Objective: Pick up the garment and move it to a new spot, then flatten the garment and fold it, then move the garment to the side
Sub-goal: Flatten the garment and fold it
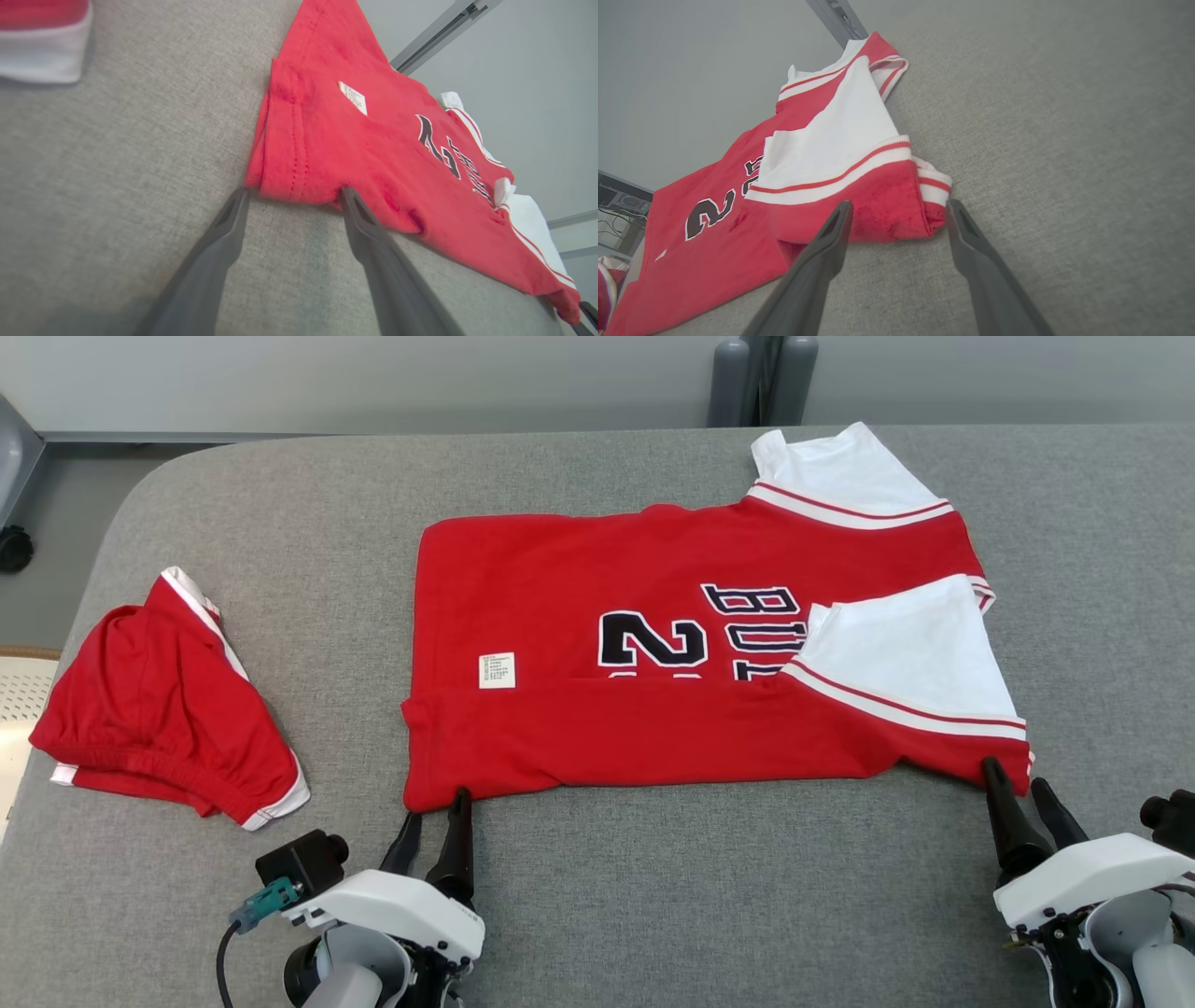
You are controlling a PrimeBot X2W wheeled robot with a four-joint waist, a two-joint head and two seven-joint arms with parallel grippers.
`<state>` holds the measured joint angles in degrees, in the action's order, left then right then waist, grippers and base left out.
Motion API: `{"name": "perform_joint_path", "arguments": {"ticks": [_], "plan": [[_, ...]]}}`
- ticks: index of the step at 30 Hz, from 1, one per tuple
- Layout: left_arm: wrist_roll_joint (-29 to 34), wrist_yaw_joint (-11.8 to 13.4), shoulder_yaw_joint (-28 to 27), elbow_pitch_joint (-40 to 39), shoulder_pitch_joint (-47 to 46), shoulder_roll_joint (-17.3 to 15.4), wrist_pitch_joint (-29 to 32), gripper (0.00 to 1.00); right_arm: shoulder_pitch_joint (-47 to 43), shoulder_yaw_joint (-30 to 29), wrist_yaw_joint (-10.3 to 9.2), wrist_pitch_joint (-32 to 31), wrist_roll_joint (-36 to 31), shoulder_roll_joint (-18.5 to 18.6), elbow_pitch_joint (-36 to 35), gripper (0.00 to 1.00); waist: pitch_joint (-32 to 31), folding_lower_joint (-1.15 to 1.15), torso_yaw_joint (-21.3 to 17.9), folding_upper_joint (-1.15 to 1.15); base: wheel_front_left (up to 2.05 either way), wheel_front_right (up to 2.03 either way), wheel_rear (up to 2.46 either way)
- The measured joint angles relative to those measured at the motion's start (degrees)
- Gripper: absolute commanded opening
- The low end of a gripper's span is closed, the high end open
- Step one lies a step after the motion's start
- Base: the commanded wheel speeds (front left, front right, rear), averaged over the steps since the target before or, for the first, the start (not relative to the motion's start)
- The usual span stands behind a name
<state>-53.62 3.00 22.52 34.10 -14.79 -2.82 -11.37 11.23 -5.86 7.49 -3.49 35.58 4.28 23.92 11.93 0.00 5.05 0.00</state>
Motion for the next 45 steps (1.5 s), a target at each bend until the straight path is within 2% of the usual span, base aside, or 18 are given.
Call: {"name": "perform_joint_path", "arguments": {"ticks": [20,21,22,24,25,27,28,45], "plan": [[-5.92,-2.0,5.49,6.28,-7.69,-0.21,-1.93,1.0,4.49,-2.81,0.01,-1.63,-2.14,-0.37,3.24,1.0,3.3,0.0,0.54,0.0,0.0,0.0,0.0],[-6.02,-2.03,5.65,6.56,-8.0,-0.19,-2.04,0.97,4.72,-2.77,0.01,-1.64,-2.14,-0.41,3.26,1.0,3.4,0.0,0.58,0.0,0.0,0.0,0.0],[-6.26,-2.34,5.81,6.73,-8.13,-0.2,-2.22,0.55,4.83,-2.74,0.01,-1.64,-2.14,-0.42,3.3,1.0,3.5,0.0,0.62,0.0,0.0,0.0,0.0],[-6.49,-2.71,6.25,7.19,-8.55,-0.21,-2.31,0.1,4.97,-2.49,0.01,-1.79,-2.03,-0.43,3.3,1.0,3.6,0.0,0.72,0.0,0.0,0.0,0.0],[-6.5,-2.97,6.49,7.45,-8.84,-0.21,-2.38,0.0,5.03,-2.29,0.01,-1.9,-1.79,-0.44,3.28,0.66,3.61,0.0,0.75,0.0,0.0,0.0,0.0],[-6.89,-3.01,6.75,7.98,-9.17,-0.15,-2.6,0.0,5.14,-1.92,0.0,-2.15,-1.62,-0.45,3.32,0.11,3.6,0.0,0.79,0.0,0.0,0.0,0.0],[-7.01,-3.02,6.93,8.23,-9.2,-0.11,-2.63,0.0,5.14,-1.68,0.0,-2.24,-1.37,-0.48,3.37,0.0,3.56,0.0,0.81,0.0,0.0,0.0,0.0],[-5.68,-3.79,7.11,11.28,-9.81,0.19,-3.56,0.0,4.6,0.43,0.0,-1.78,0.23,1.27,3.54,0.0,1.55,0.0,0.65,0.0,0.0,0.0,0.0]]}}
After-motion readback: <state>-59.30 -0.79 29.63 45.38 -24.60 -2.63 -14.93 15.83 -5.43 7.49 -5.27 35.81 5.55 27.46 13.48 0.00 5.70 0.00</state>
